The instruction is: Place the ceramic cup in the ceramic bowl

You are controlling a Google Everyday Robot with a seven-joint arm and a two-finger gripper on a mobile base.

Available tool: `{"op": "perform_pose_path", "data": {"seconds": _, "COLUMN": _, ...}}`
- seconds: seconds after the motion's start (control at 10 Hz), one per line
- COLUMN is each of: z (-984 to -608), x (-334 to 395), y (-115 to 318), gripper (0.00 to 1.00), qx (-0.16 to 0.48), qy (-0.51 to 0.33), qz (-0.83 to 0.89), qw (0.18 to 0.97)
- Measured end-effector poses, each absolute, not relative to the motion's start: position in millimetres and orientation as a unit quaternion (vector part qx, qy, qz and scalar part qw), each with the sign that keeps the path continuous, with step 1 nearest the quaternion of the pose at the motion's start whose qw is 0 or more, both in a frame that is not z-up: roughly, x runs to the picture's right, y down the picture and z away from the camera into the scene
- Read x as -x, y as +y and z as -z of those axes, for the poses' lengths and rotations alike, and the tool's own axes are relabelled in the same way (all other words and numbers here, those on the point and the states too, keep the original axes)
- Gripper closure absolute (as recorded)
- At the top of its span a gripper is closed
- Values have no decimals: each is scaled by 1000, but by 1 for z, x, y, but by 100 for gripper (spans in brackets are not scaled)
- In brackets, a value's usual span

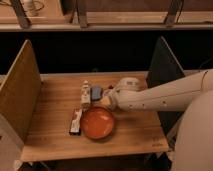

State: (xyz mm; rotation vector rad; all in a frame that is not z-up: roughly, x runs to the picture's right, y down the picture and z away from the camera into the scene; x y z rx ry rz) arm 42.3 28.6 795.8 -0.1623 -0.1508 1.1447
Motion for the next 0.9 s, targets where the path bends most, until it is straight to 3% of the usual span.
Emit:
{"op": "perform_pose_path", "data": {"seconds": 0.3, "z": -791, "x": -69, "y": -36, "gripper": 26, "qx": 9, "qy": -92, "qz": -602, "qw": 793}}
{"op": "perform_pose_path", "data": {"seconds": 0.7, "z": -792, "x": -64, "y": -36, "gripper": 26, "qx": 10, "qy": -96, "qz": -614, "qw": 783}}
{"op": "perform_pose_path", "data": {"seconds": 0.9, "z": -800, "x": -63, "y": -15, "gripper": 26, "qx": 33, "qy": -79, "qz": -612, "qw": 786}}
